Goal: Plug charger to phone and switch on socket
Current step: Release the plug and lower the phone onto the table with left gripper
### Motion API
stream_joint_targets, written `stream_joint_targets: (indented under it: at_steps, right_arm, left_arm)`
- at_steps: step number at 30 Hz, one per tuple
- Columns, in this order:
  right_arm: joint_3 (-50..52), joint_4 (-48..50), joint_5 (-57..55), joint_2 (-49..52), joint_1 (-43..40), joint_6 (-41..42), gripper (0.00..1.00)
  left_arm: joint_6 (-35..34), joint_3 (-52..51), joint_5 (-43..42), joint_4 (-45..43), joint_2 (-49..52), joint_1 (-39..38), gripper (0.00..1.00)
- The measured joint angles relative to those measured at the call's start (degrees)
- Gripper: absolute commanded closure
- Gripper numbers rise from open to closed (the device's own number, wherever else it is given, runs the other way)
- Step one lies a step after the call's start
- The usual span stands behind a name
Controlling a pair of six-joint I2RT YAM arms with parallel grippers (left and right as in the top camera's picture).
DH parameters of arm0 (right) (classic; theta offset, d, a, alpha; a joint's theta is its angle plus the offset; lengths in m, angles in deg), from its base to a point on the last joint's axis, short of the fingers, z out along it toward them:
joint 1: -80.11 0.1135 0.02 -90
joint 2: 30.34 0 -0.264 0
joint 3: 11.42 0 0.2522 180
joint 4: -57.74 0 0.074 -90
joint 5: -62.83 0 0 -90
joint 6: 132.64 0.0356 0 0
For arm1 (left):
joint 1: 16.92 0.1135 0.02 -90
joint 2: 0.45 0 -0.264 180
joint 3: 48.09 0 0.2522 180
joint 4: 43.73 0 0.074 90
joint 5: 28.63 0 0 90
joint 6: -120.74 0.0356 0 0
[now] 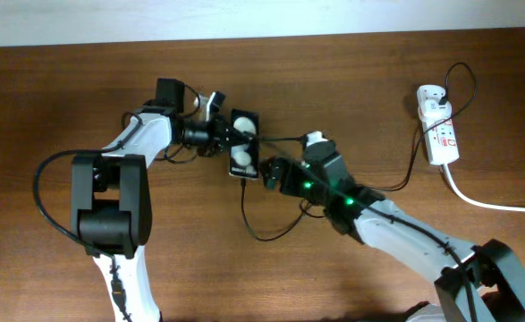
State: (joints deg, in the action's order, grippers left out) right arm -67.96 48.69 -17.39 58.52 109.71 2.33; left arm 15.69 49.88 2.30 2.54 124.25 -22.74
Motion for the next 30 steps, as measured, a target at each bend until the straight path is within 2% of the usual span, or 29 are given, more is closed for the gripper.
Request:
stream_joint_targets:
  at_steps: [2, 3, 4, 6, 8, 12, 17, 18, 20, 23, 25, 30]
  right_arm:
    - [-0.26, -5.49, 1.55, -0.04, -2.80, -0.26, 0.01]
    - [-0.22, -10.64, 2.25, -0.07, -5.25, -0.42, 0.01]
    - [-0.17, -12.22, 2.36, -0.07, -6.21, -0.44, 0.01]
    - [-0.33, -16.09, 2.36, -0.20, -6.75, -0.48, 0.01]
    - [-0.28, -18.05, 2.08, -0.20, -6.75, -0.59, 0.01]
    - [-0.28, -18.27, 0.33, -0.20, -6.75, -0.59, 0.01]
    - [-0.28, -18.27, -0.48, -0.20, -6.75, -0.61, 0.01]
    - [-0.28, -18.27, -0.48, -0.20, -6.75, -0.61, 0.01]
    - [-0.28, -18.27, -0.50, -0.20, -6.75, -0.61, 0.01]
    - [-0.28, -18.38, -0.68, -0.20, -6.75, -0.63, 0.01]
    - [-0.28, -18.38, -0.70, -0.20, -6.75, -0.61, 0.01]
    - [-0.28, -18.40, -0.70, -0.20, -6.75, -0.61, 0.01]
  left_arm:
    - [0.00, -0.02, 7.45, 1.33, 0.00, -0.63, 0.97]
    - [0.00, -0.02, 10.60, 1.38, 0.00, -1.11, 0.91]
    - [0.00, -0.02, 15.08, 1.57, 0.00, -2.25, 0.87]
    - [-0.15, -0.02, 18.80, 1.57, 0.00, -3.89, 0.82]
    - [-0.42, -0.02, 20.15, 1.46, -0.11, -5.35, 0.76]
    - [-0.48, -0.02, 22.38, 1.55, -0.11, -6.23, 0.56]
    - [-0.61, -0.02, 22.58, 1.51, -0.11, -6.23, 0.48]
    - [-0.61, -0.02, 22.58, 1.49, -0.17, -6.23, 0.36]
    - [-0.48, -0.02, 23.28, 1.42, -0.48, -6.27, 0.24]
    - [-0.61, 0.07, 24.20, 1.29, -1.38, -6.23, 0.19]
    - [-0.61, 0.07, 24.20, 1.20, -1.51, -6.23, 0.08]
    - [-0.61, 0.17, 24.02, 1.09, -1.90, -6.23, 0.03]
